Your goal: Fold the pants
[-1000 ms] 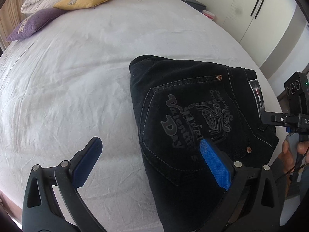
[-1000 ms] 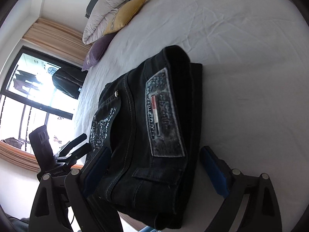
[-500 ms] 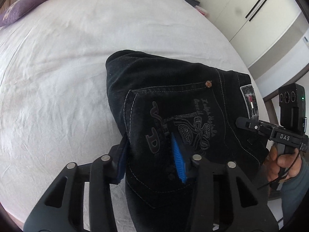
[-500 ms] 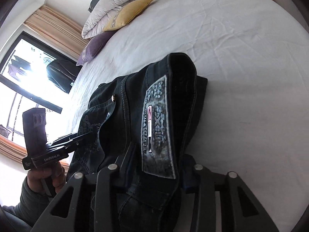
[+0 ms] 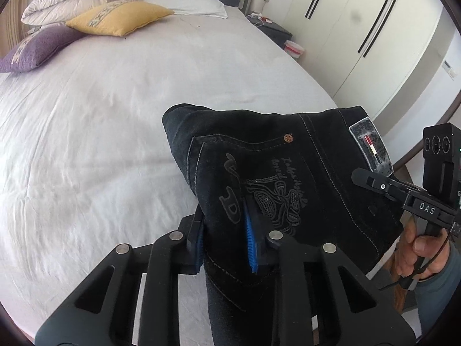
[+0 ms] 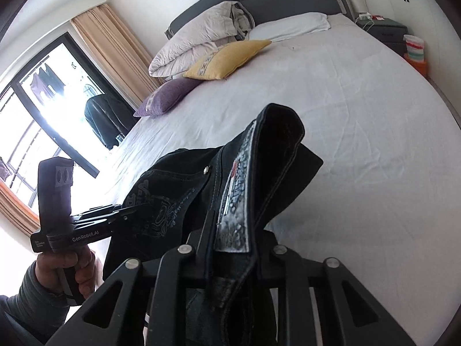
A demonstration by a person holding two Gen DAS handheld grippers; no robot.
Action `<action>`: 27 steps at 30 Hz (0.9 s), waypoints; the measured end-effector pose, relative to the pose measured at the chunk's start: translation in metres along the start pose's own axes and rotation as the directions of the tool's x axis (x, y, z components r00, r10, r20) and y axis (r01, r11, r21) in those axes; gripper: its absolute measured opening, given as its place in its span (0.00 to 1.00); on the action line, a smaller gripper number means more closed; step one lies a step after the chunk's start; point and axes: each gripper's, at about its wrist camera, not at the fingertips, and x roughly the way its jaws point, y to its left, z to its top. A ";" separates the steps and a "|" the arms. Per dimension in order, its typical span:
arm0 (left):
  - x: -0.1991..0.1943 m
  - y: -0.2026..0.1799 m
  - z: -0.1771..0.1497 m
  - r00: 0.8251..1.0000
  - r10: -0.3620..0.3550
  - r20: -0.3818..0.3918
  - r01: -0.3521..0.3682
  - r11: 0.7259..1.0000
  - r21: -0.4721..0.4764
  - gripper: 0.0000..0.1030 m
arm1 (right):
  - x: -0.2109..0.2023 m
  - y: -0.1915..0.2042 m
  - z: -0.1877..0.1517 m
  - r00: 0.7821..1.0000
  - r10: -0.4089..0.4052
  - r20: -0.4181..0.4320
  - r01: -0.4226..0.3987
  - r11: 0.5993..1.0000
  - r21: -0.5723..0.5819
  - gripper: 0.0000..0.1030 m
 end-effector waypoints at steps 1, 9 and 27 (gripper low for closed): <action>0.005 0.002 0.010 1.000 0.010 0.003 -0.010 1.000 0.007 0.20 | 0.003 0.000 0.007 1.000 -0.004 0.006 0.004 1.000 0.000 0.22; 0.078 0.026 0.031 0.994 0.098 -0.050 -0.098 0.995 0.008 0.23 | 0.069 -0.031 0.039 0.997 -0.047 -0.057 0.050 0.997 0.054 0.25; -0.050 -0.003 -0.011 0.887 0.267 0.376 -0.279 0.960 -0.025 1.00 | -0.023 -0.008 -0.007 0.936 -0.303 0.177 0.303 0.953 0.030 0.79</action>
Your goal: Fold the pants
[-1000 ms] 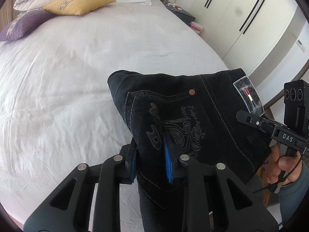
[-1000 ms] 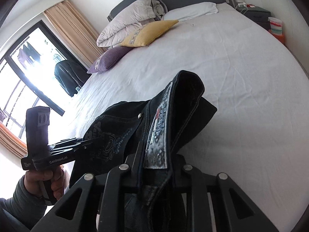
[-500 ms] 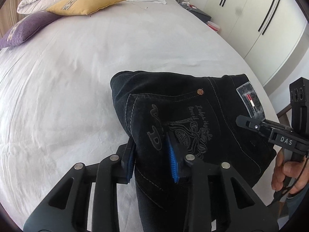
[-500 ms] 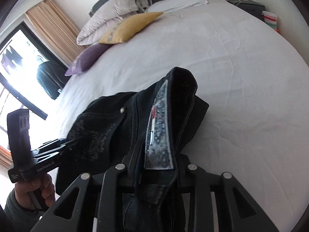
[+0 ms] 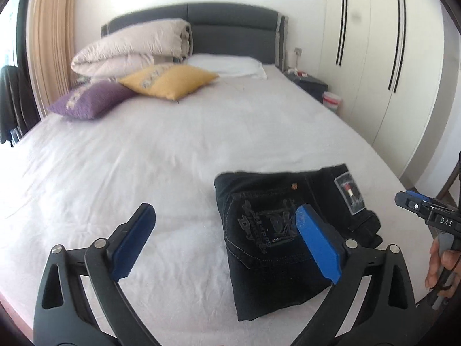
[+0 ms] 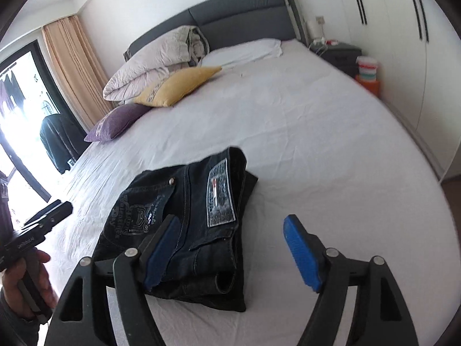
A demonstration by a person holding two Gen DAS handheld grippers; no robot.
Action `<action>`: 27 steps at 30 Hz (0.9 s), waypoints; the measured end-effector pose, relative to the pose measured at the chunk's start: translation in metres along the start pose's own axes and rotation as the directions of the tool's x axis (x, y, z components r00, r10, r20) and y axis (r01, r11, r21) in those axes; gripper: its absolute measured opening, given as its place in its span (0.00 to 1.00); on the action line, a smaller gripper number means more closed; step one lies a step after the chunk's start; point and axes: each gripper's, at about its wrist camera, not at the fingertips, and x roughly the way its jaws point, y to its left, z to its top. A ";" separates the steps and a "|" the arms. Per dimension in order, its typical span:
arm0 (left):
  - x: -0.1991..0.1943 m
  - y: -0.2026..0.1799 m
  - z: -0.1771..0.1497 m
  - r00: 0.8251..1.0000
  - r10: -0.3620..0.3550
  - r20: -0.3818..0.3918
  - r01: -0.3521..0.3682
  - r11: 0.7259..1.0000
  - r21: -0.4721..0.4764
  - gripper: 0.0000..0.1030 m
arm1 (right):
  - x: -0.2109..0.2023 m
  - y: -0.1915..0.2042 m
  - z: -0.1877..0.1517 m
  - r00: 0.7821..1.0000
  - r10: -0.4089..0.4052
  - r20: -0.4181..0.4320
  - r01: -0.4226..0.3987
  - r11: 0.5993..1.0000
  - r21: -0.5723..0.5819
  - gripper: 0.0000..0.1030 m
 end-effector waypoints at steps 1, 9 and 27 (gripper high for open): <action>-0.024 -0.005 0.003 0.998 0.030 0.063 -0.031 0.999 0.012 1.00 | -0.020 0.007 0.001 0.998 -0.022 0.058 0.024 0.999 -0.023 0.83; -0.165 -0.036 0.011 0.897 0.322 0.303 -0.343 0.939 0.020 1.00 | -0.158 0.076 0.012 0.863 -0.111 0.493 0.210 0.966 -0.150 1.00; -0.196 -0.038 -0.016 0.987 0.127 -0.098 -0.140 0.981 -0.134 1.00 | -0.222 0.109 0.003 0.946 -0.142 0.292 0.157 0.987 -0.026 1.00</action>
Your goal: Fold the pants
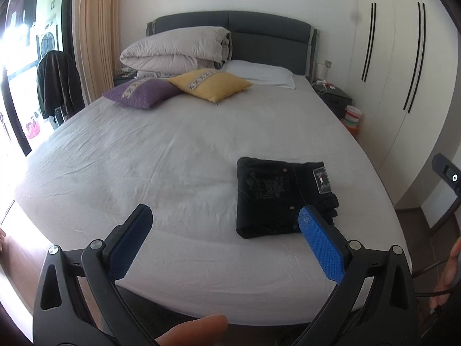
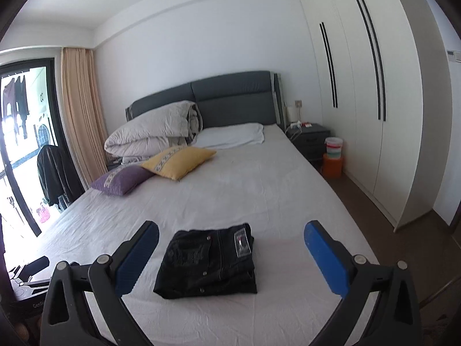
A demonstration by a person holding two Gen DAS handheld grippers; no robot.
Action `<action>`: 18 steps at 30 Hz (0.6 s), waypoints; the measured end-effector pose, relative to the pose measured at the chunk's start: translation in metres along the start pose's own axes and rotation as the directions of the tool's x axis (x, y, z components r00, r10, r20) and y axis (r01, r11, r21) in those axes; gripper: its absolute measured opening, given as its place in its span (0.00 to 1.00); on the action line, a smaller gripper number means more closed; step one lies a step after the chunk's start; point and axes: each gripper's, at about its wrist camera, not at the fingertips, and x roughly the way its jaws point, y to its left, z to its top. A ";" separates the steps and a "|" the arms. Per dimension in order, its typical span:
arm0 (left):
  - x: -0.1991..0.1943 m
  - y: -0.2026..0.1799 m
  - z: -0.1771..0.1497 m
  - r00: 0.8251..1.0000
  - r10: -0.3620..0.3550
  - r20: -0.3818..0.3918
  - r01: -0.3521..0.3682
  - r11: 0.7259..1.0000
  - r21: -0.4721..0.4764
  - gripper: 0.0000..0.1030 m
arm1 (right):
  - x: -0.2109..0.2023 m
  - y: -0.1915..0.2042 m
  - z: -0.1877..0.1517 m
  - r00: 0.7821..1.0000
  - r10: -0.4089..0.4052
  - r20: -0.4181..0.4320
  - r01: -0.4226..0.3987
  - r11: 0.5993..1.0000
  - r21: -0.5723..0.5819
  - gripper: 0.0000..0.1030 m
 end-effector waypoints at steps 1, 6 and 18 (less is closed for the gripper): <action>0.005 -0.002 -0.003 1.000 -0.006 -0.019 0.006 1.000 -0.004 1.00 | 0.006 0.001 -0.005 0.999 -0.013 -0.040 0.013 1.000 -0.005 1.00; 0.020 -0.011 -0.012 0.998 0.002 -0.070 -0.001 1.000 0.019 1.00 | 0.015 0.008 -0.028 0.988 -0.041 -0.146 0.038 0.999 -0.022 1.00; 0.053 -0.018 -0.017 0.991 -0.002 -0.132 0.009 0.999 0.046 1.00 | 0.023 0.031 -0.039 0.977 -0.037 -0.212 0.022 0.997 -0.075 1.00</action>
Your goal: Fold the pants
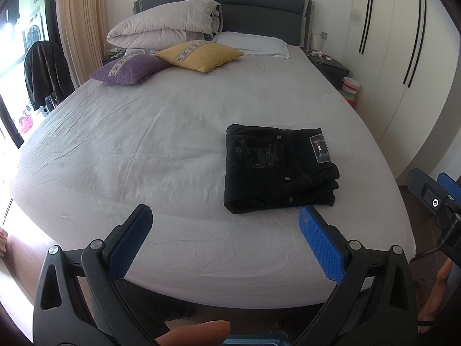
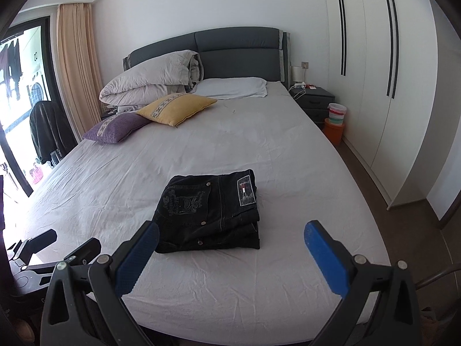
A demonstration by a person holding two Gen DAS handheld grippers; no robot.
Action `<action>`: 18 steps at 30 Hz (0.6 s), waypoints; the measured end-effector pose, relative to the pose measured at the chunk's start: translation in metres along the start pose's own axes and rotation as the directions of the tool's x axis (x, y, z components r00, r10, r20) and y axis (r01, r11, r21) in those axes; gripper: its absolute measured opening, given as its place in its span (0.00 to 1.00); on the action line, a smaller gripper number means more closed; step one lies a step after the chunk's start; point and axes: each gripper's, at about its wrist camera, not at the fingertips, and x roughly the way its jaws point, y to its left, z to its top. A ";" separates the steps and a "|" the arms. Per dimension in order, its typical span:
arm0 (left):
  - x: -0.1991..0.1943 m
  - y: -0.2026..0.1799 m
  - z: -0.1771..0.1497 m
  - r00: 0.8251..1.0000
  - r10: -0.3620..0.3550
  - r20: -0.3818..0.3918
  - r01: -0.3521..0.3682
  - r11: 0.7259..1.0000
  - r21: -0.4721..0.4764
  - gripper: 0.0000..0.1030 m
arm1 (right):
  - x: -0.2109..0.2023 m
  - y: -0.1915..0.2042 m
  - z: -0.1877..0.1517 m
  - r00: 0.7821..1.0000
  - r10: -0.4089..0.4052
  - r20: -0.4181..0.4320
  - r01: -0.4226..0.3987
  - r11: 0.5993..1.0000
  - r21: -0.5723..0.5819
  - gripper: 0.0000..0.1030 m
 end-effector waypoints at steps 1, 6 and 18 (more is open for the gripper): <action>0.002 0.000 0.000 1.000 0.000 -0.002 0.000 1.000 0.000 1.00 | 0.001 0.001 0.000 1.000 0.000 -0.005 0.000 1.000 -0.002 1.00; 0.006 0.001 0.001 1.000 0.000 -0.009 0.000 1.000 0.000 1.00 | 0.006 0.009 -0.001 1.000 0.002 -0.023 -0.003 1.000 -0.020 1.00; 0.013 0.005 0.001 1.000 -0.003 -0.017 0.003 1.000 -0.019 1.00 | 0.012 0.021 -0.006 0.998 0.009 -0.056 -0.011 0.999 -0.038 1.00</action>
